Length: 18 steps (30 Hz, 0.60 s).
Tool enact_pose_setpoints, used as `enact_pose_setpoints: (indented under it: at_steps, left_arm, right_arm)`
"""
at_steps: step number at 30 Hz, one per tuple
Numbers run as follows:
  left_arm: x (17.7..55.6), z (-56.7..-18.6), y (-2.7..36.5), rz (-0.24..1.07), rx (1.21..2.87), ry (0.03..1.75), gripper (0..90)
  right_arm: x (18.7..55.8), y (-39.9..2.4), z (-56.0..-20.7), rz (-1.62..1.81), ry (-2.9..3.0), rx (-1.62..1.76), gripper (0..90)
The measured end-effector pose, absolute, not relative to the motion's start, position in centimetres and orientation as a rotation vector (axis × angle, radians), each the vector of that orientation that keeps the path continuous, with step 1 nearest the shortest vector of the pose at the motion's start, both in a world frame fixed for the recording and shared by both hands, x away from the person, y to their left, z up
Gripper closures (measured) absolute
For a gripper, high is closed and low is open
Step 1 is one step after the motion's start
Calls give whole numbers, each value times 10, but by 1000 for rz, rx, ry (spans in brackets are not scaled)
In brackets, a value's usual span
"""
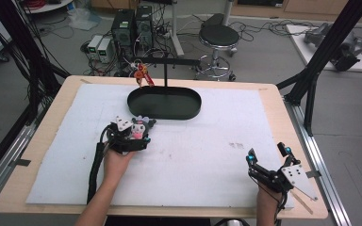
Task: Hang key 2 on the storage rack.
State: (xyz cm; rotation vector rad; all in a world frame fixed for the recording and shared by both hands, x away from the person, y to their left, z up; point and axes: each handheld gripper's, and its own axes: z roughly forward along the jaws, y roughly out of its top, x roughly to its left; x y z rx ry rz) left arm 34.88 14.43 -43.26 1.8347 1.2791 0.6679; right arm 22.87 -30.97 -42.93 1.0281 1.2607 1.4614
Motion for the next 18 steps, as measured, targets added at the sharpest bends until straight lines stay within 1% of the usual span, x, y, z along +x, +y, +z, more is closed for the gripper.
enact_pose_setpoints:
  at_steps: [3, 6, 12, 18]
  left_arm:
    - [349, -433, 142, 673, 1856, 1286, 109]
    - [349, -434, 140, 677, 1878, 1283, 156]
    - [349, -435, 138, 686, 1918, 1274, 209]
    - [348, -435, 138, 701, 1944, 1245, 356]
  right_arm:
    - [229, -310, -429, 1461, 1260, 1029, 15]
    - [229, -310, -429, 1461, 1260, 1028, 15]
    - [228, -311, -429, 1464, 1252, 1031, 16]
    - [227, -312, -429, 1466, 1244, 1037, 15]
